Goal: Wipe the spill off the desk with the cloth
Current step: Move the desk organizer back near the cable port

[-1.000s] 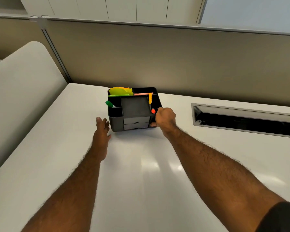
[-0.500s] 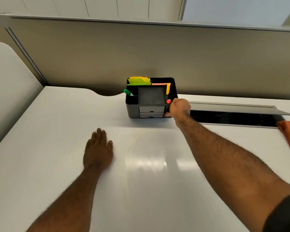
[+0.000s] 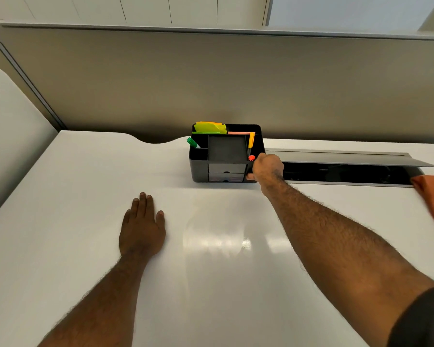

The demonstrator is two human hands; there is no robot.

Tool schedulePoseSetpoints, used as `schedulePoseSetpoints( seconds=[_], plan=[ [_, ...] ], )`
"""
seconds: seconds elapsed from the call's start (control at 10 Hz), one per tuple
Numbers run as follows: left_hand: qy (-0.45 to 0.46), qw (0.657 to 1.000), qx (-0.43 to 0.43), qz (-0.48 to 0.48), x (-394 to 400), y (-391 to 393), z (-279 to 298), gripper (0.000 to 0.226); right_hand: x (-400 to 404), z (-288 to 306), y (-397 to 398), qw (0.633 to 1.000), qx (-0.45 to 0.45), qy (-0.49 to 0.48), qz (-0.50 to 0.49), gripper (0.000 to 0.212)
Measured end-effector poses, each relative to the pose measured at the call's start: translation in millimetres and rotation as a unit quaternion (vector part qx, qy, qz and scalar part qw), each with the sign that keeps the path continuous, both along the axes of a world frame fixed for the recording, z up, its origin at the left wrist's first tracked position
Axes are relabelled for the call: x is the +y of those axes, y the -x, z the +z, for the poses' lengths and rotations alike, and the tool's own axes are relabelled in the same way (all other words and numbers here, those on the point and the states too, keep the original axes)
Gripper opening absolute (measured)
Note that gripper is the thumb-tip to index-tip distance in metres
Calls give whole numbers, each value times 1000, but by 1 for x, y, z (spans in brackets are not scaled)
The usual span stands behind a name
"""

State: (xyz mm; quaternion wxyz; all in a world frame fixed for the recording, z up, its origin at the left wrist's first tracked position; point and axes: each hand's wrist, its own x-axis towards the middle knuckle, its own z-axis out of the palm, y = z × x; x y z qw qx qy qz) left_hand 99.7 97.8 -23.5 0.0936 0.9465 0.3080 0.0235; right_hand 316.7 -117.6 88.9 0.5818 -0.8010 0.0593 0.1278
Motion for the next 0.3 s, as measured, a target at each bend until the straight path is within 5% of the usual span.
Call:
schedulePoseSetpoints(
  seconds=[0.3],
  plan=[
    [20,999,-26,9,-1,0,1,63,-6,8,7,996,57,55,-33,39]
  ],
)
